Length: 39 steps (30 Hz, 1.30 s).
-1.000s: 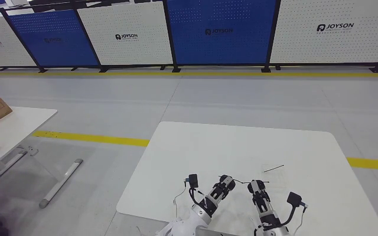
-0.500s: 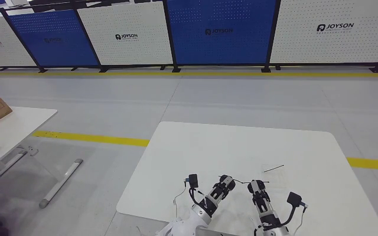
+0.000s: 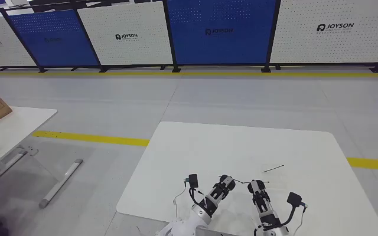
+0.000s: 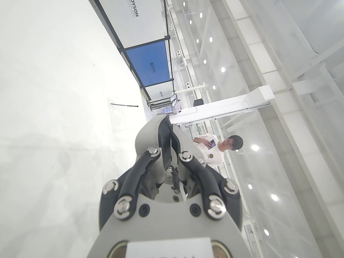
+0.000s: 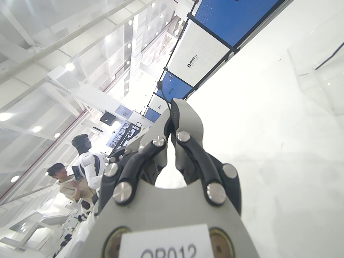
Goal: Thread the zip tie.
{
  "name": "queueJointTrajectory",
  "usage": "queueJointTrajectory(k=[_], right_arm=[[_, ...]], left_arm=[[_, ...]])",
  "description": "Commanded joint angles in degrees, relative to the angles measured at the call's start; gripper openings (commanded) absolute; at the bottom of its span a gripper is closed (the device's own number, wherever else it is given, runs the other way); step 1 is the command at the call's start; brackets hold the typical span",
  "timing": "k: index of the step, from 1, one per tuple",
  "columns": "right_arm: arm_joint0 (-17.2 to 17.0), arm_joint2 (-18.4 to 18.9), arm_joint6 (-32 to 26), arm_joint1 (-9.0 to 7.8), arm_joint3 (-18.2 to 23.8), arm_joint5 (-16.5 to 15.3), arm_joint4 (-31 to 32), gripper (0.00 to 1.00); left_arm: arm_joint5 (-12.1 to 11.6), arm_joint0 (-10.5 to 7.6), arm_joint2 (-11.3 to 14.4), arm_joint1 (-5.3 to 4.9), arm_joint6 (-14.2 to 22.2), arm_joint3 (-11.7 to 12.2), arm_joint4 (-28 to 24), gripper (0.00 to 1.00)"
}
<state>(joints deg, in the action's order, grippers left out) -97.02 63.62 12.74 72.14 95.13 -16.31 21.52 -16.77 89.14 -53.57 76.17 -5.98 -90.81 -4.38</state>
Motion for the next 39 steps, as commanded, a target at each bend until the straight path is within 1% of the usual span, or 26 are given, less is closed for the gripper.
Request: queueJointTrajectory(k=[1,4,10,21,27,38,39], right_arm=[[0.0,0.0,0.0,0.0,0.0,0.0,0.0,0.0],[0.0,0.0,0.0,0.0,0.0,0.0,0.0,0.0],[0.0,0.0,0.0,0.0,0.0,0.0,0.0,0.0],[0.0,0.0,0.0,0.0,0.0,0.0,0.0,0.0],[0.1,-0.06,-0.79,0.09,0.11,0.23,0.64,0.0],[-0.04,0.43,-0.7,0.38,-0.06,-0.28,0.5,0.0],[-0.07,0.47,-0.62,0.41,-0.08,-0.31,0.5,0.0]], left_arm=[[0.0,0.0,0.0,0.0,0.0,0.0,0.0,0.0],[0.52,-0.08,0.02,-0.02,0.2,-0.09,0.45,0.0],[2.14,0.56,-0.25,-0.3,1.33,-1.07,1.99,0.0],[2.19,0.6,-0.28,-0.31,1.34,-1.14,2.02,0.0],[3.05,0.32,-0.03,-0.3,1.81,-1.5,2.38,0.0],[3.21,0.8,-0.2,-0.43,2.17,-2.33,2.37,0.0],[3.15,0.84,-0.2,-0.44,2.13,-2.39,2.48,0.02]])
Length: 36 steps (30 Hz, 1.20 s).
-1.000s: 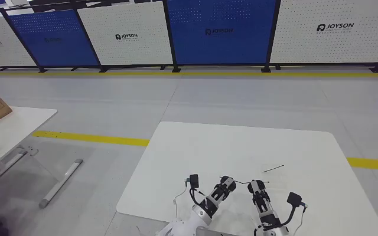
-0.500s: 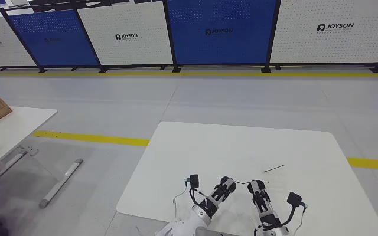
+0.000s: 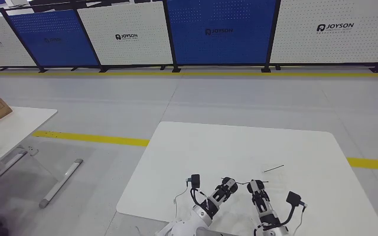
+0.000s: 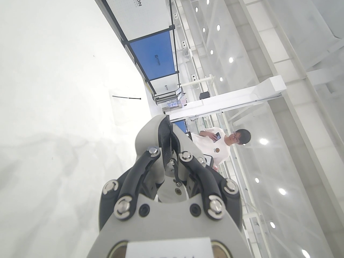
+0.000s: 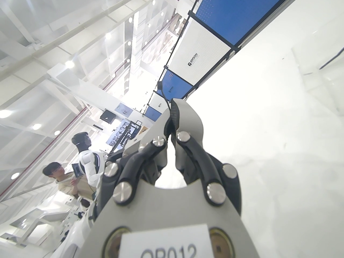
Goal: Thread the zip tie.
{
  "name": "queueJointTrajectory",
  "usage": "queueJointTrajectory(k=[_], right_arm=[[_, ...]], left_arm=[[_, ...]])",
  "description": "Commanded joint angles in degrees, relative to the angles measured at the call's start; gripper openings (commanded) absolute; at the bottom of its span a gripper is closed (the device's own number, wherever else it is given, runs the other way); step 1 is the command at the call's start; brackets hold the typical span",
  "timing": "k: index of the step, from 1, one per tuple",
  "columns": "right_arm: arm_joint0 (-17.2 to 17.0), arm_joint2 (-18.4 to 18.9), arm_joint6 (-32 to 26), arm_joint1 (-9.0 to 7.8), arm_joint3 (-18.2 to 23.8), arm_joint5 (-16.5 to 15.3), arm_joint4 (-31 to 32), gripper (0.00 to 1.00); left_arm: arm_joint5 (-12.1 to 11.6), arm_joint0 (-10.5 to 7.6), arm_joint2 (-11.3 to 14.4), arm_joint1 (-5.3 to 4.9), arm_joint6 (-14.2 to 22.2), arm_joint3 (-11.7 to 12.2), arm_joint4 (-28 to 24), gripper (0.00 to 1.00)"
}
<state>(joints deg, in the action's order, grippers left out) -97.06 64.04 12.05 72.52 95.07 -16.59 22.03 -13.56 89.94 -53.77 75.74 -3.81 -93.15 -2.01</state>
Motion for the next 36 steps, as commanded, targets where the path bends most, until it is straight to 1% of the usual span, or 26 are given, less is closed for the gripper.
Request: queueJointTrajectory(k=[1,2,5,8,12,17,20,21,26,29,34,36], right_arm=[[-0.06,0.11,0.12,0.05,-0.04,-0.08,0.02,0.0],[-0.08,0.15,0.14,0.08,-0.06,-0.1,0.02,0.0],[-0.18,0.27,0.27,0.16,-0.08,-0.12,0.08,0.0],[-0.26,0.38,0.39,0.24,-0.09,-0.06,0.14,0.0],[-0.35,0.48,0.45,0.35,-0.05,0.05,0.26,0.0],[-0.48,0.48,0.46,0.5,0.18,0.3,0.42,0.0],[-0.57,0.37,0.46,0.59,0.45,0.5,0.73,0.0],[-0.61,0.34,0.46,0.63,0.54,0.54,0.87,0.0],[-0.8,0.29,0.41,0.74,0.77,0.51,1.42,0.0],[-0.88,0.33,0.36,0.8,0.84,0.39,1.67,0.0],[-0.99,0.48,0.28,0.88,0.82,0.01,1.87,0.0],[-1.01,0.55,0.19,0.91,0.76,-0.06,1.91,0.0]], left_arm=[[-0.21,0.12,0.0,-0.02,-0.12,-0.12,0.28,0.05],[-0.3,0.18,0.0,-0.03,-0.18,-0.14,0.33,0.12],[-0.4,0.28,0.0,-0.06,-0.29,-0.2,0.55,0.22],[-0.55,0.36,-0.01,-0.08,-0.45,-0.25,0.87,0.25],[-0.78,0.54,0.0,-0.12,-0.77,-0.38,1.53,0.24],[-0.05,0.63,0.5,-0.14,-1.19,-0.18,3.47,0.18],[0.77,0.24,1.23,0.01,-1.5,0.31,4.28,0.18],[1.04,0.01,1.54,0.09,-1.64,0.57,4.45,0.2],[1.46,-0.96,2.61,0.44,-2.46,1.46,4.72,0.22],[1.55,-1.4,3.04,0.6,-2.92,1.81,4.85,0.21],[1.44,-1.82,3.39,0.77,-3.34,2.26,4.78,0.15],[1.35,-1.88,3.44,0.81,-3.4,2.37,4.72,0.15]])
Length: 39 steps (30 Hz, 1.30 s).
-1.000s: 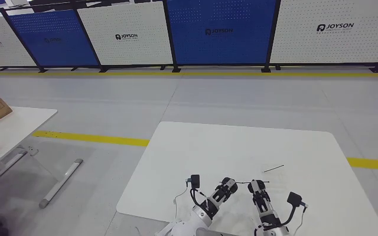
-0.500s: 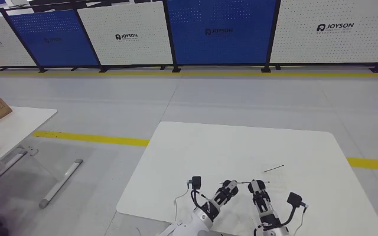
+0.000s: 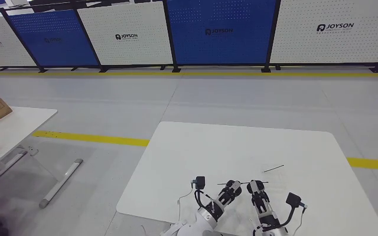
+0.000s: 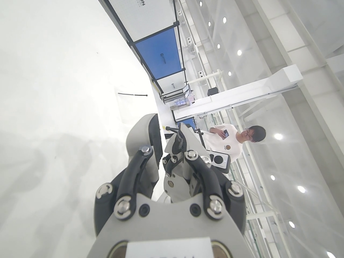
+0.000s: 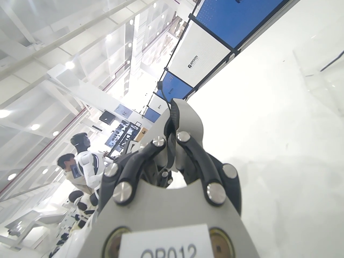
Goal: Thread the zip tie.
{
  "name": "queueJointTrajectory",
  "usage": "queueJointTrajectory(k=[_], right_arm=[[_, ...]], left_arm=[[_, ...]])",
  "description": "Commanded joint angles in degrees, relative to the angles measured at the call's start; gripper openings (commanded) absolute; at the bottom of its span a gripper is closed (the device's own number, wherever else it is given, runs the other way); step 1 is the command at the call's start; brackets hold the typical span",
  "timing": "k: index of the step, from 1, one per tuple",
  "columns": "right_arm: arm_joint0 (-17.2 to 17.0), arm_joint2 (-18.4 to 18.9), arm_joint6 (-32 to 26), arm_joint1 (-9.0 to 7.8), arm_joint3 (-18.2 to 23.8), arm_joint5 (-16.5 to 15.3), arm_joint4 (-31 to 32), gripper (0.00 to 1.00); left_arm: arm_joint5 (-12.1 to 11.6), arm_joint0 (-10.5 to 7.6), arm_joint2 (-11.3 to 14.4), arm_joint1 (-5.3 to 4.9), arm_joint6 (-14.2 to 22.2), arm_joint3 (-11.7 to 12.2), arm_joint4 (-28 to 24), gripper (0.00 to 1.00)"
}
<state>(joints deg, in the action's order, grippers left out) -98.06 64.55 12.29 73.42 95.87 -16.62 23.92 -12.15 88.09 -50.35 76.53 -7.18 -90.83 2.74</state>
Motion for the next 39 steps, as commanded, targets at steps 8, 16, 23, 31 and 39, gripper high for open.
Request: queueJointTrajectory(k=[8,16,23,31,39], right_arm=[[-0.01,0.25,-0.22,0.17,-0.28,-0.29,0.23,0.0],[0.07,0.3,-0.23,0.34,-0.5,-0.5,0.58,0.0],[-0.06,0.46,-0.33,0.44,-0.34,0.08,1.34,0.0],[0.05,0.23,-0.22,0.64,-0.18,0.73,2.25,0.0],[0.07,0.03,-0.32,0.83,-0.02,1.12,2.67,0.0]], left_arm=[[-0.39,-0.32,0.18,0.15,0.0,0.49,-0.45,0.11],[-0.44,-0.56,0.3,0.18,1.14,0.57,-0.9,0.0],[-0.67,-0.21,0.08,0.04,1.86,0.02,-0.6,0.0],[-0.59,0.39,0.17,-0.15,2.27,-0.85,0.8,0.0],[-0.32,0.52,0.24,-0.19,1.7,-1.13,1.66,0.0]])
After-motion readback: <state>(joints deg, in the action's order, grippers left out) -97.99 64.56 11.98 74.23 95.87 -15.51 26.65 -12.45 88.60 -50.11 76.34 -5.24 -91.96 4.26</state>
